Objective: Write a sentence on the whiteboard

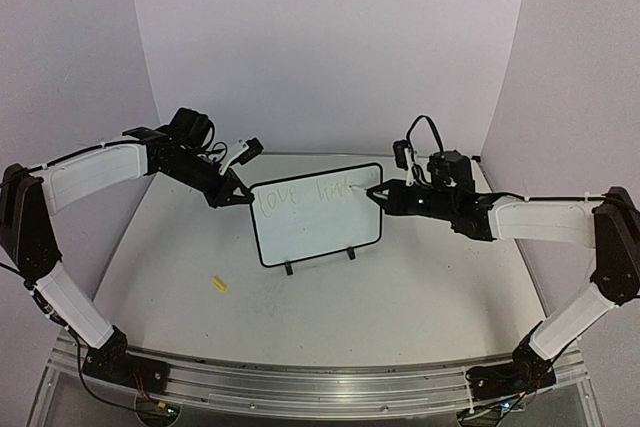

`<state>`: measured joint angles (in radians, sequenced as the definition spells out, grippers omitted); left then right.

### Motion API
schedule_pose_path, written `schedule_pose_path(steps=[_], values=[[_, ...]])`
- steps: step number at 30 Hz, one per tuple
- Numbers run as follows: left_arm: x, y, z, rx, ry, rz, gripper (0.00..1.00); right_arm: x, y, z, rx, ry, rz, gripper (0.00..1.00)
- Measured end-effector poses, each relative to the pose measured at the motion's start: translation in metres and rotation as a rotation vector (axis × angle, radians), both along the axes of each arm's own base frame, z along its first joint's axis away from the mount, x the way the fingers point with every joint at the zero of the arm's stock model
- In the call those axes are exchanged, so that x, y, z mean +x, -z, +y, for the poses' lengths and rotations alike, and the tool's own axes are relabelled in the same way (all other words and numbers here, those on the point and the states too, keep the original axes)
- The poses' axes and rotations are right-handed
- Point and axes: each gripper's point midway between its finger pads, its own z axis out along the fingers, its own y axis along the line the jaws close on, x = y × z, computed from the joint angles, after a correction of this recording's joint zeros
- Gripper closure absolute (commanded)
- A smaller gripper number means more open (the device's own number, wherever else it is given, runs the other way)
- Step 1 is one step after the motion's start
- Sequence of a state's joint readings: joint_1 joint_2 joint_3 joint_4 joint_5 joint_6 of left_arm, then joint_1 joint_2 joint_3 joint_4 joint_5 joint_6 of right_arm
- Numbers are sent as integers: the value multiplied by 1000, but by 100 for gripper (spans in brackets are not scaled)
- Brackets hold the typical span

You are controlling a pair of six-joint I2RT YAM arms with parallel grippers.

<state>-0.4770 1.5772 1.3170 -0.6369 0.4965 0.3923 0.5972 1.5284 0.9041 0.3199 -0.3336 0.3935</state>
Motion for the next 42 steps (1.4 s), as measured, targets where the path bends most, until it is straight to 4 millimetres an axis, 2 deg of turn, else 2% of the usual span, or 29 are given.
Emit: schedule_pose_path(steps=[14, 25, 42], values=[[0, 0, 0, -2, 0, 0, 100, 4, 3, -6, -19, 39, 0, 100], [0, 0, 0, -1, 0, 1, 100, -1, 15, -15, -54, 63, 26, 100], [0, 0, 0, 0, 0, 0, 100, -3, 17, -3, -56, -6, 38, 100]])
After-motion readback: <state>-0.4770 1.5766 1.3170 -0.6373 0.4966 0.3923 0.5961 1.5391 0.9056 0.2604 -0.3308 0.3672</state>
